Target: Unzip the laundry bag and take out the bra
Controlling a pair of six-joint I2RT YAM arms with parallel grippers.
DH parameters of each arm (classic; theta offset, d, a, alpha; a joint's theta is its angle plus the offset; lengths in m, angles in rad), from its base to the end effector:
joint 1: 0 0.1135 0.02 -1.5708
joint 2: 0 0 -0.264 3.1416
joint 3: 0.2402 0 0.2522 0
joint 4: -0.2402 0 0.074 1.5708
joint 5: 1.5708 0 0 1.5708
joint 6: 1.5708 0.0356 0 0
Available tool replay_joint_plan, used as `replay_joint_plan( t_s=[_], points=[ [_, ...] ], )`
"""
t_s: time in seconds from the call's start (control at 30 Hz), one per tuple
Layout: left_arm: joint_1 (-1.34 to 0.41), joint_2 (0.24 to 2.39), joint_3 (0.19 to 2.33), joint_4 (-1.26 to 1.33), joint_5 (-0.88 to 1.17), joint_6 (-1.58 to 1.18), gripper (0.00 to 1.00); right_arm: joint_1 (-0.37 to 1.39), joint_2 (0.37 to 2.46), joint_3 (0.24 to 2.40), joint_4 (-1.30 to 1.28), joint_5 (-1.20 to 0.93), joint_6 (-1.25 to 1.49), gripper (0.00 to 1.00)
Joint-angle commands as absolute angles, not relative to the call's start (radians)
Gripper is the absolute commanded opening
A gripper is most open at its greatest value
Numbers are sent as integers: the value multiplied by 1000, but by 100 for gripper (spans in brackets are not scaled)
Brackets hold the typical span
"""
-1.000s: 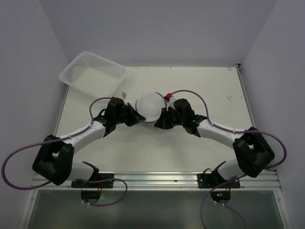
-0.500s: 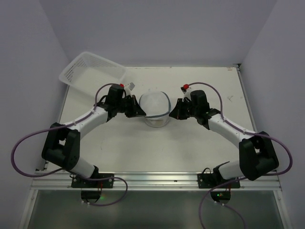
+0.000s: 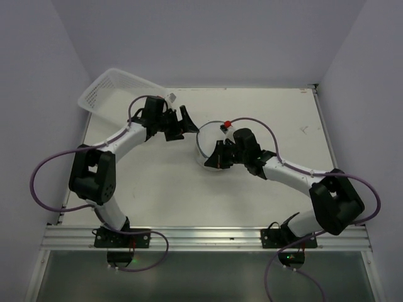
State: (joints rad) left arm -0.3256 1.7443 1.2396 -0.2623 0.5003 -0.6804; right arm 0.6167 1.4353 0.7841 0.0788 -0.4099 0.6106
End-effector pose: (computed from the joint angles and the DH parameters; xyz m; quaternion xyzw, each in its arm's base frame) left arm 0.3591 -0.1393 0.2346 -0.0620 0.8948 -0.3823 0.2222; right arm 0.2408 0.1881 0.2166 -0.1000 0.8593 0.4160 0.2803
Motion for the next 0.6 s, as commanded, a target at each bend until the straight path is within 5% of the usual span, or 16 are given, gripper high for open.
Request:
replay_joint_plan(
  t_s=[0.0, 0.2, 0.57],
  points=[
    [-322, 1623, 1142, -226, 467, -791, 93, 626, 1468, 808, 178, -380, 690, 0],
    [-353, 1447, 921, -72, 442, -929, 95, 638, 1503, 847, 195, -399, 687, 0],
    [-503, 1566, 920, 66, 417, -977, 64, 643, 1486, 834, 196, -408, 664, 0]
  ],
)
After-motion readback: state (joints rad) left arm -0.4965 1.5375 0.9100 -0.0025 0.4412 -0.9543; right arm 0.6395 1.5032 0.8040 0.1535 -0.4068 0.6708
